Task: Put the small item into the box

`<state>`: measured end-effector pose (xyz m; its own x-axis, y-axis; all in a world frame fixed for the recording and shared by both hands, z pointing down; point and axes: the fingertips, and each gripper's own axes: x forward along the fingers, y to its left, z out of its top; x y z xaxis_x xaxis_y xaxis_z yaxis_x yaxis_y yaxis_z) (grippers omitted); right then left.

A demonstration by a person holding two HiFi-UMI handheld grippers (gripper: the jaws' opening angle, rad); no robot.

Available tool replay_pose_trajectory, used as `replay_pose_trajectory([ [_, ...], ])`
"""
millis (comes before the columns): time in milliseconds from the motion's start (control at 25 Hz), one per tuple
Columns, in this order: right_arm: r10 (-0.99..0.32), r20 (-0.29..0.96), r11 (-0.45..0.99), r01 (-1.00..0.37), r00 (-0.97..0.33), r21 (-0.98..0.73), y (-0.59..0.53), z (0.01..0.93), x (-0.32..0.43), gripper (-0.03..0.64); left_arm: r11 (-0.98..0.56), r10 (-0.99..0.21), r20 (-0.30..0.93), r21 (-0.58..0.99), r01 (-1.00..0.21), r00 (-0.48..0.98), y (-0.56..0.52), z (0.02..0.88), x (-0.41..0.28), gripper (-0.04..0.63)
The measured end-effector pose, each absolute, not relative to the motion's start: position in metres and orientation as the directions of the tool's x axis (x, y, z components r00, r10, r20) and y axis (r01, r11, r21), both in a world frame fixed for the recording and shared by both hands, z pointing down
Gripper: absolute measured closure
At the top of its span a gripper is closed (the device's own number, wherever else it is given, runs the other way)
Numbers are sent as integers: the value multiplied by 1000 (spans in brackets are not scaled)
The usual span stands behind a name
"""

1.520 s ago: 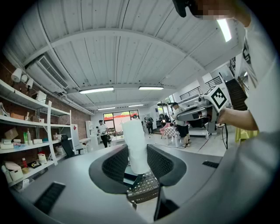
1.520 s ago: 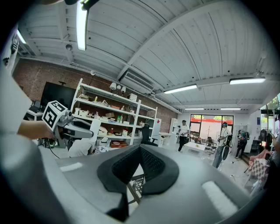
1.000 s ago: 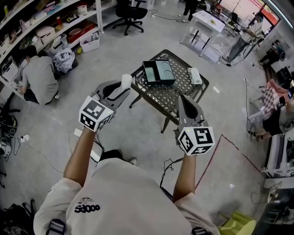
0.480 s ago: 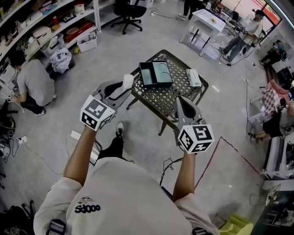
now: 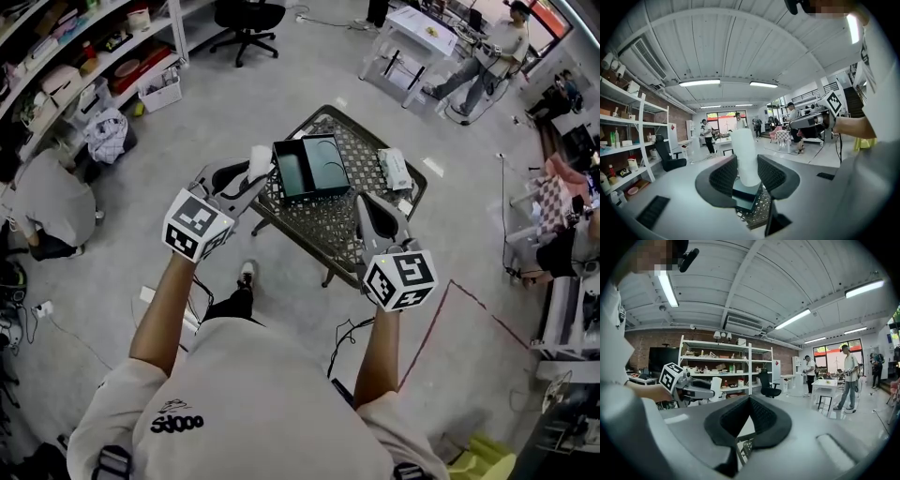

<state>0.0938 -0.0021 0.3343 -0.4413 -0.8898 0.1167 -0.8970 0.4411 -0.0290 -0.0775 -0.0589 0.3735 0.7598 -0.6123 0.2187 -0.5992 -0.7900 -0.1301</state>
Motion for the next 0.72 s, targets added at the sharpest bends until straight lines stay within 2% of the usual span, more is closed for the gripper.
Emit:
replay_pose_trajectory([
  [200, -888, 118, 445, -895, -445, -24, -56, 332, 86, 607, -807, -590, 230, -127, -577, 774, -118, 375, -76, 457],
  [720, -926, 136, 348, -936, -353, -57, -155, 341, 92, 607, -844, -532, 269, -99, -526, 803, -225, 393, -73, 457],
])
